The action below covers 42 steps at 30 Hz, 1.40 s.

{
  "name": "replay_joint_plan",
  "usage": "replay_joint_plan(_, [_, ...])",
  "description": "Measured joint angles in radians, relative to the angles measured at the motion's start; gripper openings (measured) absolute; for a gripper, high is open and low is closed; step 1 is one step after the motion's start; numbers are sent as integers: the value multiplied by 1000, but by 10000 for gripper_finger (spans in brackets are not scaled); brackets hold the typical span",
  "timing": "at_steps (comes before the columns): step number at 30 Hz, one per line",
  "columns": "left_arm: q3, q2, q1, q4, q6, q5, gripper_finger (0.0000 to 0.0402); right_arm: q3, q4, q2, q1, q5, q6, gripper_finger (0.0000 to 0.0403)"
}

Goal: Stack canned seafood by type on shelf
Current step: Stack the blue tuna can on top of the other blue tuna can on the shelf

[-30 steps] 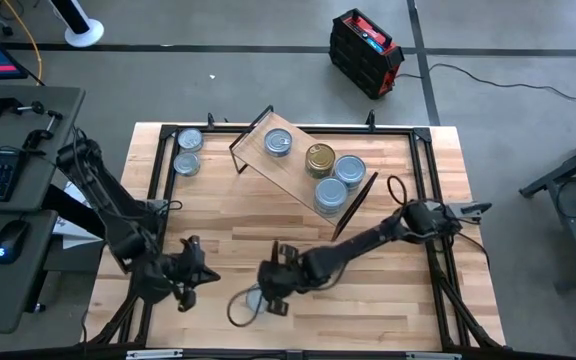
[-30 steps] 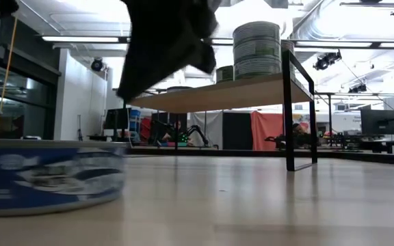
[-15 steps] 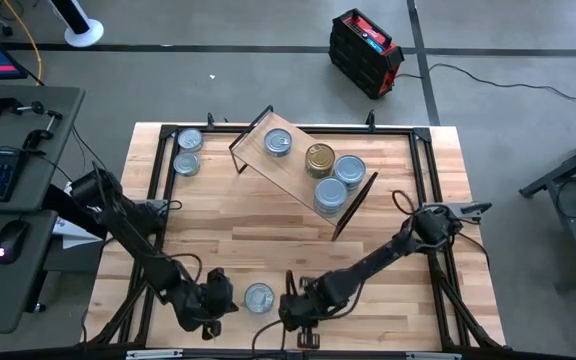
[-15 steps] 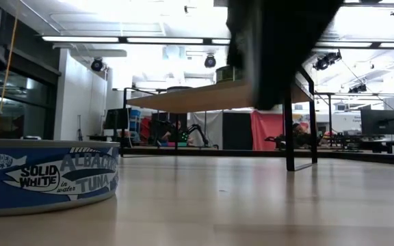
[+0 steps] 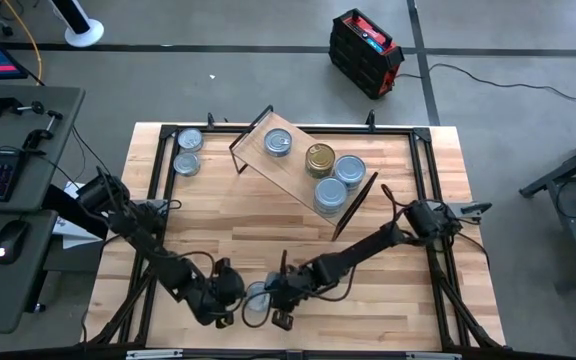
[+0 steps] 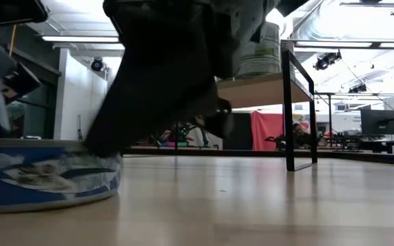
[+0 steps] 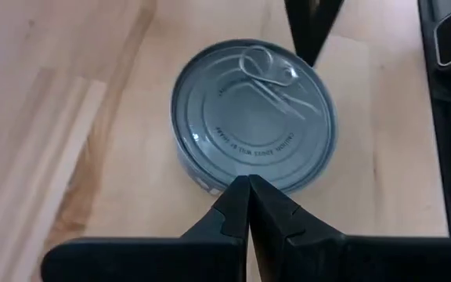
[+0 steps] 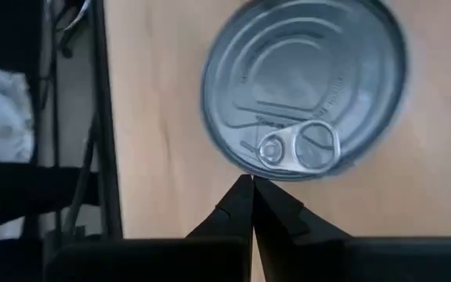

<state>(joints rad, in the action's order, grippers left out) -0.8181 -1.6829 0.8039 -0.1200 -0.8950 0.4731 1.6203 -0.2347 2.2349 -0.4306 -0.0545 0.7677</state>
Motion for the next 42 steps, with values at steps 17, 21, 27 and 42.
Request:
replay_joint_plan(17, [-2,16,75,-90,-131,-3,0,1,41,-39,28,-4,-71,0])
replay_joint_plan(21, [-2,15,77,-96,-132,36,0,2,63,-40,43,-4,-96,0])
replay_joint_plan(27, [-2,11,56,-94,-107,47,0,2,61,-42,64,-28,-116,0])
replay_joint_plan(42, [0,109,56,-114,-76,80,0,3,-180,-81,49,-148,-158,0])
